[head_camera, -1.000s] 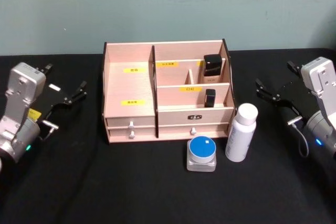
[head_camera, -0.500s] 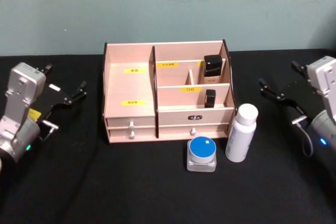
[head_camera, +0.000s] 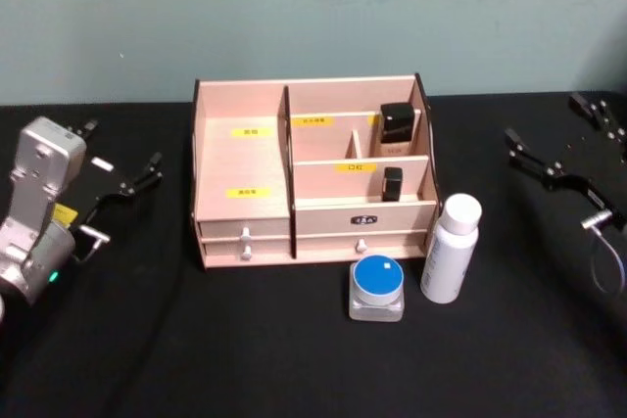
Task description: Pick up the facial cleanser and watermelon frost from the table and place them into the tiered storage box.
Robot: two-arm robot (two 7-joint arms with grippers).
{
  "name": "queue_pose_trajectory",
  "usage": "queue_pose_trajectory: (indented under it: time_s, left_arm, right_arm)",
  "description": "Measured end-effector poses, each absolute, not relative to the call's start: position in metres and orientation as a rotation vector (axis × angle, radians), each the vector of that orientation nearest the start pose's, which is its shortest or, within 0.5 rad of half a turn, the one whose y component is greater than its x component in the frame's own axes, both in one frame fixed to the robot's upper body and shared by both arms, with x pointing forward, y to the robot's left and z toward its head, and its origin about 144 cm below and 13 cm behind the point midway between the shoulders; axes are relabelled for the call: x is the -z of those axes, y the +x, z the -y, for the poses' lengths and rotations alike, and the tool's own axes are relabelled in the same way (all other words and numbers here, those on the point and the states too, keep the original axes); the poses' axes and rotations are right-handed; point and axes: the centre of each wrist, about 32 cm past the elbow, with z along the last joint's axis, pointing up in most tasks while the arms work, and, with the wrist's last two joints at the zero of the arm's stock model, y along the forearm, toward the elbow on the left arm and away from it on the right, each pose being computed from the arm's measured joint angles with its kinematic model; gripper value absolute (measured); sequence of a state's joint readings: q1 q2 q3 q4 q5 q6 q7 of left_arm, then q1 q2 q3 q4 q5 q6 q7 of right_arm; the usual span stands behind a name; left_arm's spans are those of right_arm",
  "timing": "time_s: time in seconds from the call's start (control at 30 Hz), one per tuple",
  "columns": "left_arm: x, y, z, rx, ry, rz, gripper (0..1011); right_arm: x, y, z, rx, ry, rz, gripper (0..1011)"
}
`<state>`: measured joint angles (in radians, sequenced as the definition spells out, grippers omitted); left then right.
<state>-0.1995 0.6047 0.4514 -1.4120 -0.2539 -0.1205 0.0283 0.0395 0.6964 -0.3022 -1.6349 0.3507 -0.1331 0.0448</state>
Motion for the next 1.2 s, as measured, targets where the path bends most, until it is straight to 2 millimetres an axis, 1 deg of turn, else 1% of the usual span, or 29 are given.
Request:
queue_pose_trajectory:
  time_s: [0.27,0.3,0.47,0.67,0.87,1.2]
  left_arm:
    - [-1.14,0.489,-0.31,-1.248,0.304,0.285,1001]
    - [-1.14,0.489,-0.31,-1.248,0.304,0.285,1001]
    - [-1.14,0.489,-0.31,-1.248,0.304,0.285,1001]
    - [-1.14,0.489,-0.31,-1.248,0.304,0.285,1001]
    - [-1.14,0.489,-0.31,-1.248,0.304,0.285,1001]
    - [-1.14,0.489,-0.31,-1.248,0.304,0.285,1001]
  right_arm:
    - [-1.204,0.419,0.33,1.114,-0.165,0.244,1000]
    - [-1.204,0.419,0.33,1.114,-0.165,0.244,1000]
    - [-1.213,0.398,0.327,1.071,-0.159,0.201,1000]
    - [-1.215,0.379,0.324,1.027,-0.146,0.146,1000]
    - [-1.212,0.368,0.319,0.986,-0.172,0.099,1000]
    - [-1.202,0.364,0.314,0.961,-0.2,0.046,1000]
